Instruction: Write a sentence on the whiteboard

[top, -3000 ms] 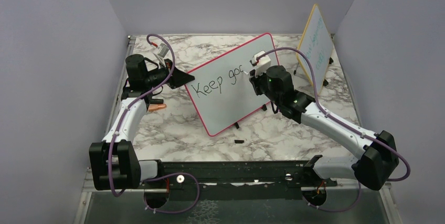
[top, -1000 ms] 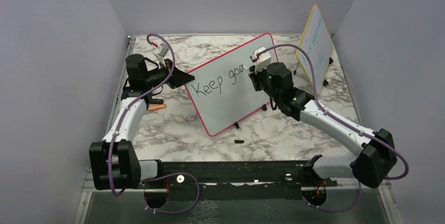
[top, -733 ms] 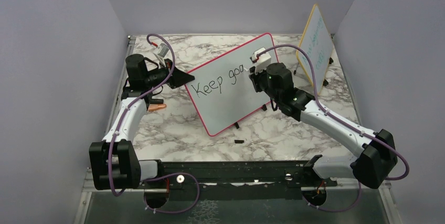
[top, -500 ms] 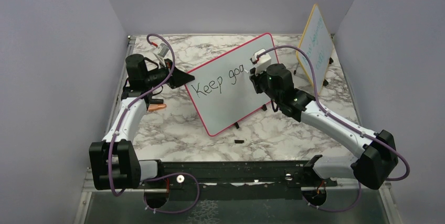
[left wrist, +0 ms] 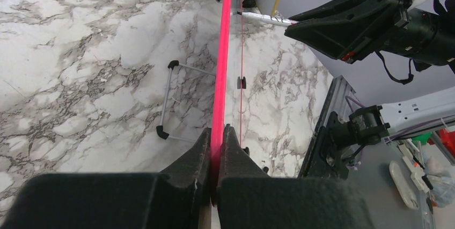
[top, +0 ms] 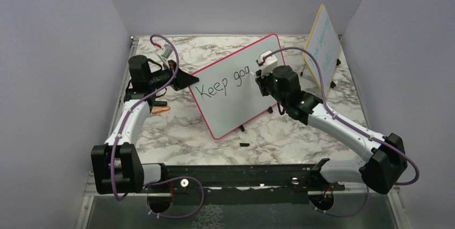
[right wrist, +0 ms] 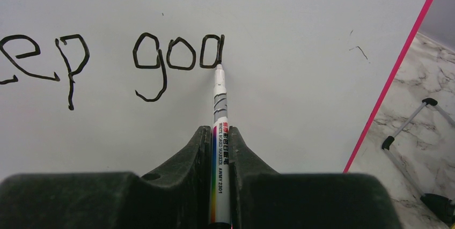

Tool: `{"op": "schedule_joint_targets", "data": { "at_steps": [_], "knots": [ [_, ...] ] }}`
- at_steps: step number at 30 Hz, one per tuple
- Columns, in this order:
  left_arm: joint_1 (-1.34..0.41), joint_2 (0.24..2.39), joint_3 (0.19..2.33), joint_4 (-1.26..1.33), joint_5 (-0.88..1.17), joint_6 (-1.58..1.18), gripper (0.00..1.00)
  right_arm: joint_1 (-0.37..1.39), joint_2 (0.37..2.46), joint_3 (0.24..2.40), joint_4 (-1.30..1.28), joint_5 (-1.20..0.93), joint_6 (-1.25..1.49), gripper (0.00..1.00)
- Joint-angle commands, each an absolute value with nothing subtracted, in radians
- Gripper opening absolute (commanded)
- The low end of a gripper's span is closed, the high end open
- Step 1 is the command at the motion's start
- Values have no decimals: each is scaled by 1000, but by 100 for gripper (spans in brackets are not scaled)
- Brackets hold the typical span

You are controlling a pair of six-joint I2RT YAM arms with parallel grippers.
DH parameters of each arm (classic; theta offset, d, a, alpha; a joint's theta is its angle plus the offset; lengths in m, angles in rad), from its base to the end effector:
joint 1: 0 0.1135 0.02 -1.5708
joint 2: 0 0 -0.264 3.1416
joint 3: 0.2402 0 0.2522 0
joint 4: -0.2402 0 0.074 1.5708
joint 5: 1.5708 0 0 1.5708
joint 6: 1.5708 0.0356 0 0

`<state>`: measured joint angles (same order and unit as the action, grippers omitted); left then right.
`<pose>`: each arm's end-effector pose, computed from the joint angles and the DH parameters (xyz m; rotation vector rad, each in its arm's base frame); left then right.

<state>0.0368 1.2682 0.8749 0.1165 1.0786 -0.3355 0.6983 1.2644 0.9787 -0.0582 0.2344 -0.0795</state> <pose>0.2789 -0.0211 0.3022 0.4388 1.8048 -1.1919 0.2309 0.1831 0.3171 -0.5756 1.8208 0.1946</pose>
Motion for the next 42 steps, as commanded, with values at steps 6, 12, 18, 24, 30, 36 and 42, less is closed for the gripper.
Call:
{"op": "schedule_joint_targets", "data": {
  "at_steps": [6, 12, 18, 24, 30, 36, 42],
  "knots": [
    [18, 1300, 868, 44, 1033, -248, 0, 694, 1249, 959, -104, 277, -72, 0],
    [18, 1302, 868, 44, 1033, -248, 0, 694, 1243, 956, -100, 299, -71, 0],
    [18, 1300, 868, 44, 1034, -249, 0, 693, 1233, 951, -74, 302, -68, 0],
    [18, 1295, 867, 44, 1033, -248, 0, 694, 1199, 959, -39, 283, -67, 1],
    [18, 1294, 867, 41, 1033, -248, 0, 687, 1187, 977, -18, 271, -81, 1],
    [18, 1296, 868, 40, 1034, -246, 0, 661, 1200, 994, -9, 246, -91, 0],
    [18, 1296, 870, 35, 1033, -244, 0, 646, 1226, 1024, 5, 226, -108, 0]
  ]
}}
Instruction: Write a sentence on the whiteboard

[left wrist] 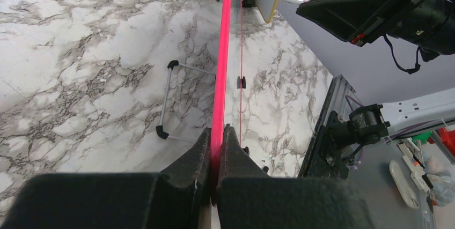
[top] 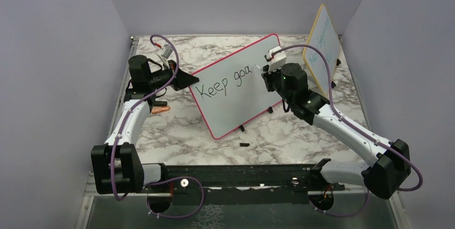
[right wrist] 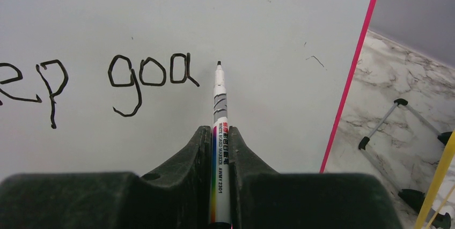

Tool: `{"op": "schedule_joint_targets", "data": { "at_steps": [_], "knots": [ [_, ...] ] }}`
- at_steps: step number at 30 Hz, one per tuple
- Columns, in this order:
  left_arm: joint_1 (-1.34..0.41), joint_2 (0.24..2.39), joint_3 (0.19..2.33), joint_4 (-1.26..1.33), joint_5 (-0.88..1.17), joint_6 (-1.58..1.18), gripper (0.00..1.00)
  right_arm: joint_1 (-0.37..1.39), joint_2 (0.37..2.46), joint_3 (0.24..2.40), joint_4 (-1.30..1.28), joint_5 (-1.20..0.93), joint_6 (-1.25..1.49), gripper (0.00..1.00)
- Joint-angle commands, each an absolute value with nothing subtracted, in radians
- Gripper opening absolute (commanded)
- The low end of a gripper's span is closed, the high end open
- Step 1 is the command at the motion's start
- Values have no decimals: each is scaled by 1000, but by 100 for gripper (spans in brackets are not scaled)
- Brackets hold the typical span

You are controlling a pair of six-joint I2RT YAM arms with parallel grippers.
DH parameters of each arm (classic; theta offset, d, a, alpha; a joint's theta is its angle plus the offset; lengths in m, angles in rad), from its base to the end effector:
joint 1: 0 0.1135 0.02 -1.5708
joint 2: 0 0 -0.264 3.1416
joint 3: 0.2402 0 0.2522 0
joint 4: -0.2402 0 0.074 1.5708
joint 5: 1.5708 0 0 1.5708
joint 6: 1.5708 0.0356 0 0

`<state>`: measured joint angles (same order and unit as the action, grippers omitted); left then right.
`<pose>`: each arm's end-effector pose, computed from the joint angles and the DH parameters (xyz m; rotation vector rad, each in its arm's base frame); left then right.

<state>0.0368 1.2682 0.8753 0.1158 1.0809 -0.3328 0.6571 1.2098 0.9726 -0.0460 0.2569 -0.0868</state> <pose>0.2788 -0.0212 0.3023 0.4427 1.8035 -1.1922 0.2296 0.1657 0.3309 -0.5022 1.7779 0.1603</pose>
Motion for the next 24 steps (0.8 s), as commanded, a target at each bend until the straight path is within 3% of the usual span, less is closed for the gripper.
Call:
{"op": "schedule_joint_targets", "data": {
  "at_steps": [1, 24],
  "knots": [
    [18, 1296, 870, 34, 1032, -243, 0, 646, 1228, 1027, 19, 226, -110, 0],
    [19, 1303, 871, 29, 1032, -240, 0, 632, 1285, 1076, 40, 178, -129, 0]
  ]
}}
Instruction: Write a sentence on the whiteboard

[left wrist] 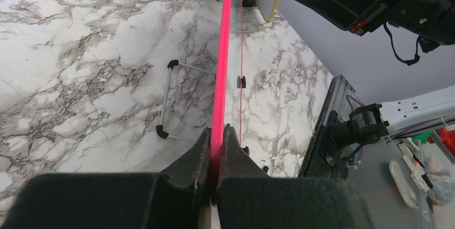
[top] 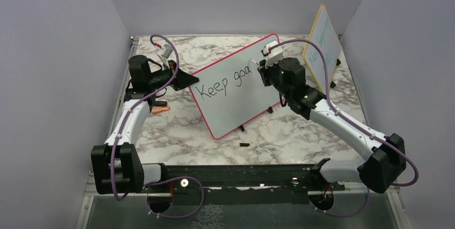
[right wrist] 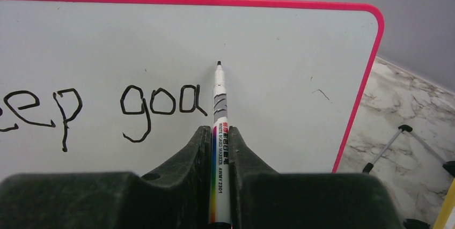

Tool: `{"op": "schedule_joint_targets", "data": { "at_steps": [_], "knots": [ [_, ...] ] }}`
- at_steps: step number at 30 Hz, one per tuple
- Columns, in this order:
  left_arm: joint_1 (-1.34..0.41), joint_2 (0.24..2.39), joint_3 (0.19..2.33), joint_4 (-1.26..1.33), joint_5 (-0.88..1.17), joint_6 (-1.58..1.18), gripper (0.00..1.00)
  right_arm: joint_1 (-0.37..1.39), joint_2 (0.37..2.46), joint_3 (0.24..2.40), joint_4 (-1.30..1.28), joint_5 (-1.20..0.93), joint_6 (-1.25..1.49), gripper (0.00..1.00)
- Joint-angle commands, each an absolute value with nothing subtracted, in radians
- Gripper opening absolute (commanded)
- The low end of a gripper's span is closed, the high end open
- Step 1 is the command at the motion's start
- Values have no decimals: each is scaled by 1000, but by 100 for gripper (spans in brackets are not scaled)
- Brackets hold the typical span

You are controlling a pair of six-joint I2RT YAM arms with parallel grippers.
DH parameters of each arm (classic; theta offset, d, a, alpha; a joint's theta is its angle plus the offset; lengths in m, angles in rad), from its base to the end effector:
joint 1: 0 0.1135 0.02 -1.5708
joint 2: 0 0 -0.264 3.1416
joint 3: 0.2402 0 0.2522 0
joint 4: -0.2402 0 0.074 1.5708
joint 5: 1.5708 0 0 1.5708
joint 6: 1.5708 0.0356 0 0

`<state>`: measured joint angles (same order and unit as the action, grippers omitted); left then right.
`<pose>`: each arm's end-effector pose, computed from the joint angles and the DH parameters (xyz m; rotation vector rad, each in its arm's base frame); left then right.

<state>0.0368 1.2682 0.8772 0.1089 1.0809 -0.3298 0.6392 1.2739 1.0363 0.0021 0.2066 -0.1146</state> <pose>0.2788 -0.0212 0.3024 0.4425 1.8063 -1.1924 0.2458 0.1736 0.3412 -0.5254 1.7270 0.1877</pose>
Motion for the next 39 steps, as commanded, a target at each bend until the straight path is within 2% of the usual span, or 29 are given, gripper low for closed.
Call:
{"op": "schedule_joint_targets", "data": {
  "at_steps": [1, 17, 39],
  "knots": [
    [19, 1304, 871, 29, 1032, -241, 0, 633, 1287, 1078, 41, 178, -129, 0],
    [19, 1305, 873, 29, 1034, -239, 0, 631, 1310, 1097, 47, 163, -129, 1],
    [19, 1302, 873, 29, 1033, -238, 0, 631, 1297, 1053, -106, 127, -97, 1]
  ]
}}
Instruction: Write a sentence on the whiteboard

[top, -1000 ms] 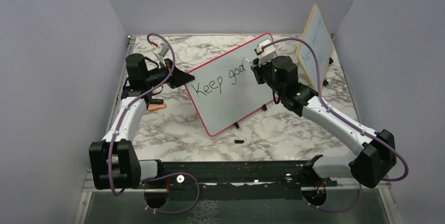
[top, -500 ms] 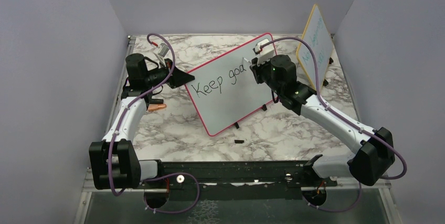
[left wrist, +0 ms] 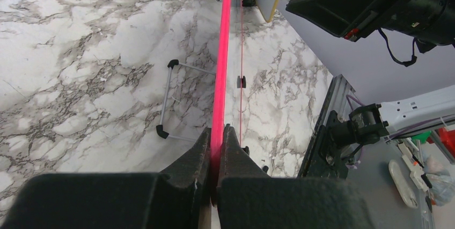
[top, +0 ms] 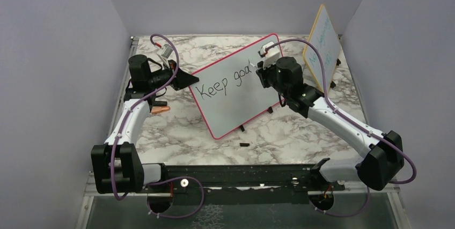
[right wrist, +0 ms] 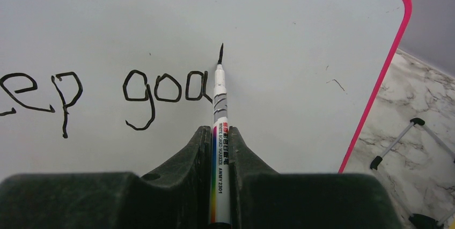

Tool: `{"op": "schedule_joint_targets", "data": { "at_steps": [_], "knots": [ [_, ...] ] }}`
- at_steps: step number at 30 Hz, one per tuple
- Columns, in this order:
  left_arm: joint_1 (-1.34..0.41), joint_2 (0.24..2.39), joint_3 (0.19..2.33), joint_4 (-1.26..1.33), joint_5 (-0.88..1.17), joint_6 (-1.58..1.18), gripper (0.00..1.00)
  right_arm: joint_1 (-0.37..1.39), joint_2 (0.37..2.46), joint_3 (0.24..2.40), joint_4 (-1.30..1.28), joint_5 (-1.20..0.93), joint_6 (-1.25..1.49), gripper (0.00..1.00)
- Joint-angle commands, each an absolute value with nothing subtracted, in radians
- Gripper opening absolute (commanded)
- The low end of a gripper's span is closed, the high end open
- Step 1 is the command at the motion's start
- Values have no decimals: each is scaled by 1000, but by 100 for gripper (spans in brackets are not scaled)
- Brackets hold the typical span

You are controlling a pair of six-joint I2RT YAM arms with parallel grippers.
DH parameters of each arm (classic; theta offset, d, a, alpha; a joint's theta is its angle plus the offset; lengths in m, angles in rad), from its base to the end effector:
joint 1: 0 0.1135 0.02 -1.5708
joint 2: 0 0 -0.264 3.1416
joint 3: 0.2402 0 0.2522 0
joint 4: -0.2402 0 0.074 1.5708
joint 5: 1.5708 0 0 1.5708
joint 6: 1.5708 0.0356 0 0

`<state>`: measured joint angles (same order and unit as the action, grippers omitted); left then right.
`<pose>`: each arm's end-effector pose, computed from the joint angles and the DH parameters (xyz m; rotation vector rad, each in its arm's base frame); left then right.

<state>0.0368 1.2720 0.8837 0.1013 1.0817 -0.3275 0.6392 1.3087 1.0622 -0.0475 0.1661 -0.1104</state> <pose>0.2797 -0.0212 0.3029 0.4424 1.8093 -1.1937 0.2509 0.1791 0.3353 -0.5747 1.7752 0.2115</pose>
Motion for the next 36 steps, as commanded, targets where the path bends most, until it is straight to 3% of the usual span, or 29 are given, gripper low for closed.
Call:
{"op": "schedule_joint_targets", "data": {
  "at_steps": [1, 36],
  "knots": [
    [18, 1302, 873, 29, 1032, -238, 0, 631, 1296, 1050, -113, 125, -97, 1],
    [19, 1306, 876, 28, 1032, -237, 0, 630, 1246, 996, -156, 185, -82, 0]
  ]
}}
